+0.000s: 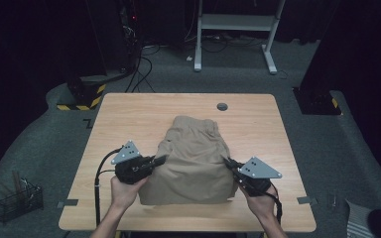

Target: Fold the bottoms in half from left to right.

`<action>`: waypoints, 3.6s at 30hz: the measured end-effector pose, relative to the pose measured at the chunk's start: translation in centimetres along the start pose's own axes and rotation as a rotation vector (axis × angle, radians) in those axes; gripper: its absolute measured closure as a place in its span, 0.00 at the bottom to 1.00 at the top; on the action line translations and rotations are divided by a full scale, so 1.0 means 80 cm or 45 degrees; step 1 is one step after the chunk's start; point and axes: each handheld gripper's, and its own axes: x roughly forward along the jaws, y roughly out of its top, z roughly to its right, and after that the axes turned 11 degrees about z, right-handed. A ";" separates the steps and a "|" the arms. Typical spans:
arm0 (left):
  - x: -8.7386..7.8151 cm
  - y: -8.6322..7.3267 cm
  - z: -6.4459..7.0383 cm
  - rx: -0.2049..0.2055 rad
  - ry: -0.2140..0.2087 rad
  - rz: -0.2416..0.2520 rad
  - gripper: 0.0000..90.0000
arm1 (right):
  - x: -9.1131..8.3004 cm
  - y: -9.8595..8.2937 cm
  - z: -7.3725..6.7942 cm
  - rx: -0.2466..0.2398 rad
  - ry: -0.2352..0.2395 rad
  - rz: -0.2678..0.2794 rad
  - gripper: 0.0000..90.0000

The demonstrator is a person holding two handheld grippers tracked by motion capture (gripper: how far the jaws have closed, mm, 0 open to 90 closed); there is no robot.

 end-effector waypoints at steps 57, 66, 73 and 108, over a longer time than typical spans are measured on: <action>0.053 0.035 -0.058 -0.166 0.022 0.001 0.94 | 0.040 0.021 0.060 0.122 -0.025 0.005 0.98; 0.062 0.032 -0.069 -0.173 0.052 -0.004 0.94 | 0.057 0.015 0.071 0.166 -0.032 -0.006 0.98; 0.070 0.029 -0.079 -0.189 0.072 -0.005 0.94 | 0.068 0.013 0.076 0.179 -0.029 -0.020 0.98; 0.138 -0.009 -0.139 -0.235 0.206 -0.119 0.94 | 0.156 -0.042 0.115 0.316 -0.108 -0.166 0.98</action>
